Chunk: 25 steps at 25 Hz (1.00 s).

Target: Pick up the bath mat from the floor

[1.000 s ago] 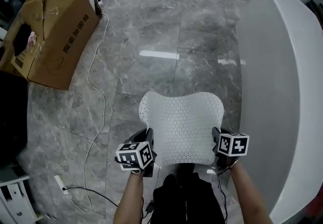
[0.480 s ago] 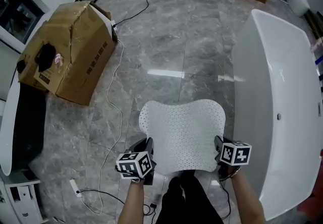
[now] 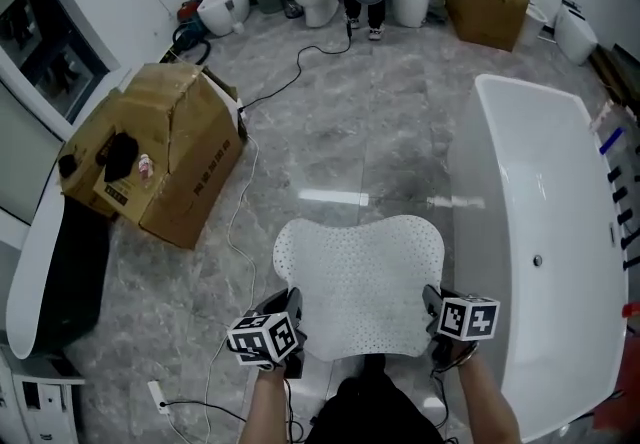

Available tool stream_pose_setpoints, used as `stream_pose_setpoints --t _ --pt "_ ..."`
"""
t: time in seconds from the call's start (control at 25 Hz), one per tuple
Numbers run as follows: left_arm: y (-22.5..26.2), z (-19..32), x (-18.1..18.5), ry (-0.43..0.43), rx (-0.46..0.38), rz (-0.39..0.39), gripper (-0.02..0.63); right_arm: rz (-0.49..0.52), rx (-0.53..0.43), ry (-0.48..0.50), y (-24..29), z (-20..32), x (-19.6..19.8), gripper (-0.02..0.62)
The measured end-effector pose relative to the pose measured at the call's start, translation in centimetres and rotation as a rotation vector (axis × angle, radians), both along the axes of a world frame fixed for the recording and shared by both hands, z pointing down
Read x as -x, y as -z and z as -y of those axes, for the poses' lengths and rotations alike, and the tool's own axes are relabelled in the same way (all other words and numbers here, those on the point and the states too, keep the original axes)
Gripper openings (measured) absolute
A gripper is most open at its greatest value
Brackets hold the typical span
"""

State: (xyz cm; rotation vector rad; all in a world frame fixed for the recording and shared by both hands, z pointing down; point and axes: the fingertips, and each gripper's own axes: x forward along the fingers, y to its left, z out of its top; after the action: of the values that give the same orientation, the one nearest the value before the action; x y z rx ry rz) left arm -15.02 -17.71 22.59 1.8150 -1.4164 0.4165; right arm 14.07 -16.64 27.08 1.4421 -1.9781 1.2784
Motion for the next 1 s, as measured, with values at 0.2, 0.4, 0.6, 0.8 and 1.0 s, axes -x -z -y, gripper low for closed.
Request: stream_pose_setpoints --t 0.2,0.4,0.6,0.8,1.0 --pt "4.2 0.0 -0.6 0.005 -0.051 -0.027 0.015 0.0 -0.055 0.003 4.2 0.0 -1.0 0.027" --pt "7.6 -0.4 -1.4 0.0 -0.1 -0.022 0.015 0.006 -0.127 0.03 7.9 0.4 -1.5 0.026" --pt "10.4 -0.5 -2.3 0.004 -0.151 -0.019 0.015 0.015 -0.179 0.041 10.7 0.3 -2.0 0.026" --pt "12.9 -0.3 -3.2 0.01 -0.197 -0.014 0.015 0.031 -0.226 0.028 13.1 0.5 -3.1 0.026" --pt "14.3 -0.2 -3.9 0.006 -0.227 -0.007 0.015 0.033 -0.271 0.023 14.9 0.8 -4.0 0.027"
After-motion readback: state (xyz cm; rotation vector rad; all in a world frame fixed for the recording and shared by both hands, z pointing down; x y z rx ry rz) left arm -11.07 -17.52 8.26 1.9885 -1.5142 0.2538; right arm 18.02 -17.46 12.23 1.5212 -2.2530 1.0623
